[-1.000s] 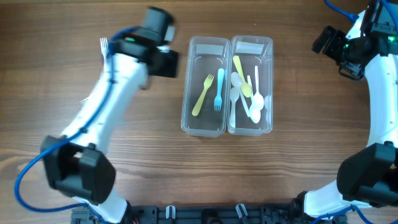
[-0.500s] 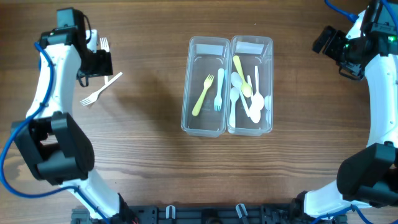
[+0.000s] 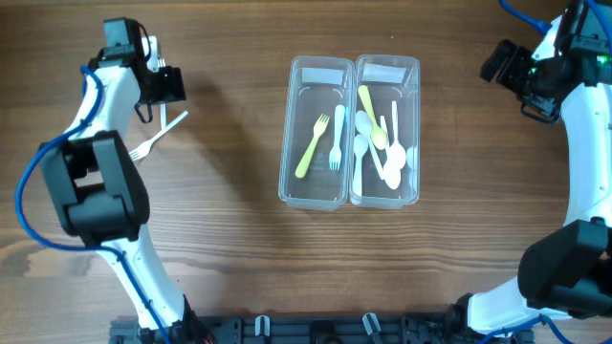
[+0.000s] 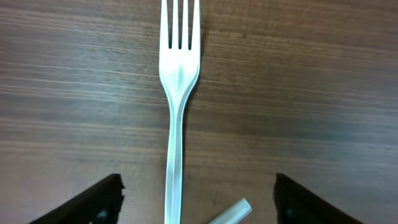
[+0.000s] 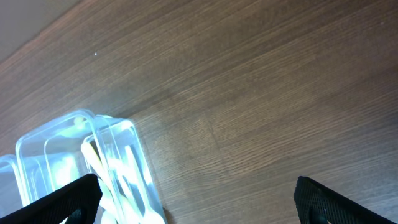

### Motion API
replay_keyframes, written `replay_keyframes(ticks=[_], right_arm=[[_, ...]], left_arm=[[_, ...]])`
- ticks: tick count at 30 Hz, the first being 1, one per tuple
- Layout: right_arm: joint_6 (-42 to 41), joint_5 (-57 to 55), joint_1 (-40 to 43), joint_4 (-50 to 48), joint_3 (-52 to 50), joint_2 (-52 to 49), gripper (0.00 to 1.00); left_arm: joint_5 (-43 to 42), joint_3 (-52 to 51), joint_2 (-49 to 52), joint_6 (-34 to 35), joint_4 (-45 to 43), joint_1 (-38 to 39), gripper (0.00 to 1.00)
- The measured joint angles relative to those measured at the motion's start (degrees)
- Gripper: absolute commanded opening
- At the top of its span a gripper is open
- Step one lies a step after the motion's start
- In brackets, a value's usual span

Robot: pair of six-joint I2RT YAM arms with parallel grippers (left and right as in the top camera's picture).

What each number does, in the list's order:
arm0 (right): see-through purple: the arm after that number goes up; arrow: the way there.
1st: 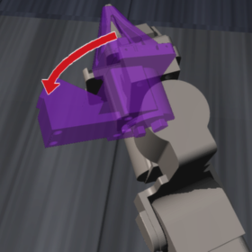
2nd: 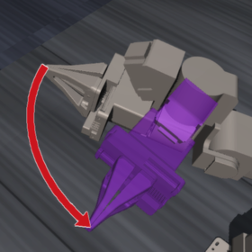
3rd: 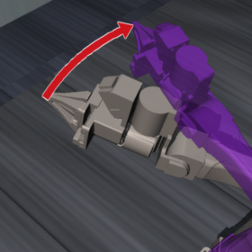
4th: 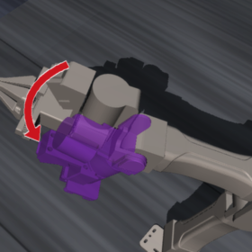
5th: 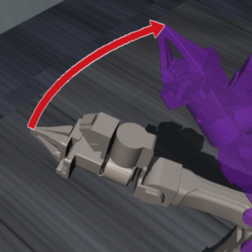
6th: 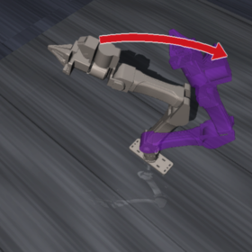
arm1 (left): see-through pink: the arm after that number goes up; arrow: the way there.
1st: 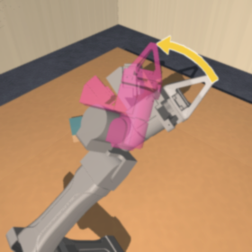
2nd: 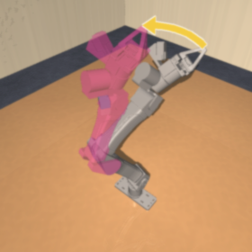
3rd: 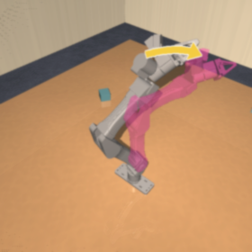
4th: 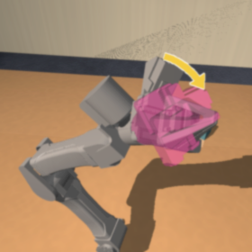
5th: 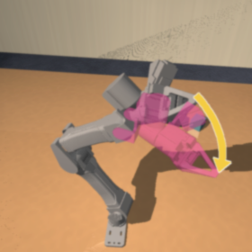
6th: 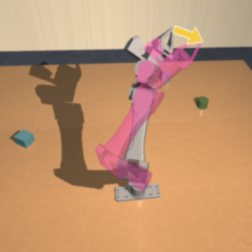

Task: Pack container
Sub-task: 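Move the left gripper to the upright white fork and grasp it, then carry the white fork into the left container and open the gripper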

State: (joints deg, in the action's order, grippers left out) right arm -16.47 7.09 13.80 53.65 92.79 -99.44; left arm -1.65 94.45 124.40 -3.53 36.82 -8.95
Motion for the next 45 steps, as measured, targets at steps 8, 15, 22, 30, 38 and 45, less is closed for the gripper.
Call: replay_keyframes(ticks=[8, 15, 22, 30, 38, 45], right_arm=[[0.0, 0.0, 0.0, 0.7, 0.0, 0.0, 1.0], [0.0, 0.0, 0.0, 1.7, 0.0, 0.0, 1.0], [0.0, 0.0, 0.0, 1.7, 0.0, 0.0, 1.0], [0.0, 0.0, 0.0, 1.8, 0.0, 0.0, 1.0], [0.0, 0.0, 0.0, 2.4, 0.0, 0.0, 1.0], [0.0, 0.0, 0.0, 3.0, 0.0, 0.0, 1.0]], left_arm=[[0.9, 0.0, 2.6, 0.2, -6.0, 0.0, 0.86], [1.4, 0.0, 2.6, 0.5, -8.0, -0.6, 0.81], [1.3, 0.0, 5.1, -0.1, -7.8, -2.1, 0.77], [1.5, 0.0, 5.2, -5.4, -8.6, -2.1, 0.64], [1.4, 0.0, 5.2, -7.0, -7.3, -2.1, 0.48], [1.1, 0.0, 5.2, -7.4, -6.6, -2.1, 0.28]])
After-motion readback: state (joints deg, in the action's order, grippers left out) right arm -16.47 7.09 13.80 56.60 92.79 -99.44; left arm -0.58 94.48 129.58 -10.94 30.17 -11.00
